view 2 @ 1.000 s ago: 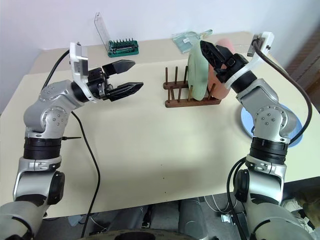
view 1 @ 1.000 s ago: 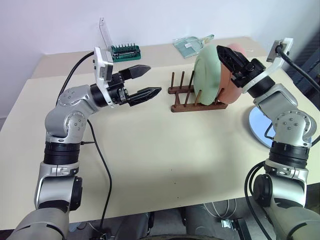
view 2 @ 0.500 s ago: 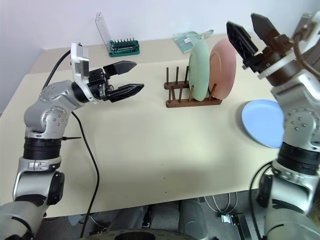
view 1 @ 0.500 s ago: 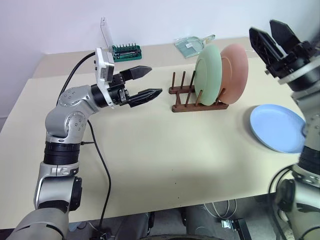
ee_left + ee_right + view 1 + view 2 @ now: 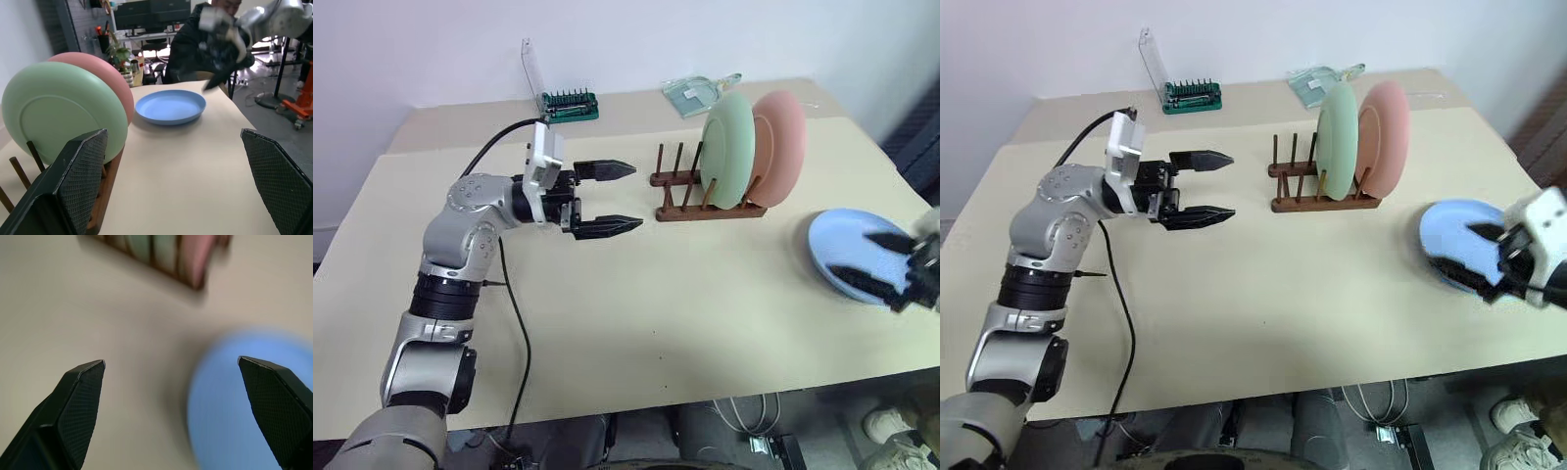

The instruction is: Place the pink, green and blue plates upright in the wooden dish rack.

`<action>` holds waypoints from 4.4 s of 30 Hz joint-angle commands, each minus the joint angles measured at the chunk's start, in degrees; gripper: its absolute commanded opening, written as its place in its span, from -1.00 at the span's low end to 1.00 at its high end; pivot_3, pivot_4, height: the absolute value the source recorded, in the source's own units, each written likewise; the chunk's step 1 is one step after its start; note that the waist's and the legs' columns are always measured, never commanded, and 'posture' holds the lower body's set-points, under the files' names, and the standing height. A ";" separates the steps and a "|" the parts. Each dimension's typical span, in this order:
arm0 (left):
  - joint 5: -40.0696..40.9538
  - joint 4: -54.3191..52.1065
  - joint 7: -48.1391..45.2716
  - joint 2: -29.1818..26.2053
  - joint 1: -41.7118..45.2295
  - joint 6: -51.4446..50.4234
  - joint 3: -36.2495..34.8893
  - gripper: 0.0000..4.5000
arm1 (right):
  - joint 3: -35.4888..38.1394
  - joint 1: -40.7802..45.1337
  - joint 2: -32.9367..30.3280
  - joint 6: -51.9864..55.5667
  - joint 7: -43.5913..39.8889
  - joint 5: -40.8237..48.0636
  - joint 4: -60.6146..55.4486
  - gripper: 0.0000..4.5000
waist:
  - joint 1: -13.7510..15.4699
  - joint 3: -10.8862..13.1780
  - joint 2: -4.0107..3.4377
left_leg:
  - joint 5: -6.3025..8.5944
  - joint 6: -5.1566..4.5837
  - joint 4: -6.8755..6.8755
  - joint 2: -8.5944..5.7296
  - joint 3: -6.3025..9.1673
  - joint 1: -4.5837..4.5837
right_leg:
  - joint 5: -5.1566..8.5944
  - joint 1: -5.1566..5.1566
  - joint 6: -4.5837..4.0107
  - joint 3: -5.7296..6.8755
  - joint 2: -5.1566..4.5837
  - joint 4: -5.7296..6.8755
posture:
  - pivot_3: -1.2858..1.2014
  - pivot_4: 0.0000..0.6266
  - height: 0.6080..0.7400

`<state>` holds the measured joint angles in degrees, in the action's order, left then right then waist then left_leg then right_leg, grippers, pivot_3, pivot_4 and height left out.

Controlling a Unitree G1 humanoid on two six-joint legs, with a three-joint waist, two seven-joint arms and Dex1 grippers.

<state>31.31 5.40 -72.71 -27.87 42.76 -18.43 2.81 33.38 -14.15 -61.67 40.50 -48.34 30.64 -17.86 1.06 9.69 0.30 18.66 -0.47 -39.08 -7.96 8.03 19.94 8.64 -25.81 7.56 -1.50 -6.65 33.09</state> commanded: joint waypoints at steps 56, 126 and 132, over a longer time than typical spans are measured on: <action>0.14 1.97 10.06 -0.45 -2.51 1.10 -8.45 1.00 | -6.05 68.45 39.88 8.25 33.59 54.20 8.58 -0.98 | -0.73 -0.10 -0.26 | 0.00 0.00 0.11 -0.06 0.09 0.42 | -0.05 -0.55 0.01 0.04 -0.10 0.07 | 0.03 -0.52 1.00; 2.26 -5.49 12.67 -0.77 -3.91 -2.47 -8.11 1.00 | -17.78 52.89 43.08 -5.51 12.52 19.67 15.25 0.98 | -1.76 -0.09 -0.26 | -0.01 0.02 0.10 -0.07 0.04 0.45 | -0.06 -0.68 0.00 0.04 -0.09 0.06 | 0.03 -0.52 1.00; 2.42 -6.08 13.01 -0.14 -4.03 -2.68 -7.62 1.00 | -16.15 51.91 43.75 -12.67 13.12 17.24 11.72 0.98 | -1.80 -0.09 -0.26 | -0.01 0.02 0.10 -0.08 0.03 0.44 | -0.06 -0.67 0.01 0.04 -0.09 0.06 | 0.03 -0.52 1.00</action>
<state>33.06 1.53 -59.68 -27.93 38.51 -21.00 -4.68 16.05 37.46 -17.99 30.51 -35.32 48.23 -2.87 -0.74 9.60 0.04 18.65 -0.44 -38.98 -8.04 8.07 20.37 8.58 -26.48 7.57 -1.47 -6.74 33.16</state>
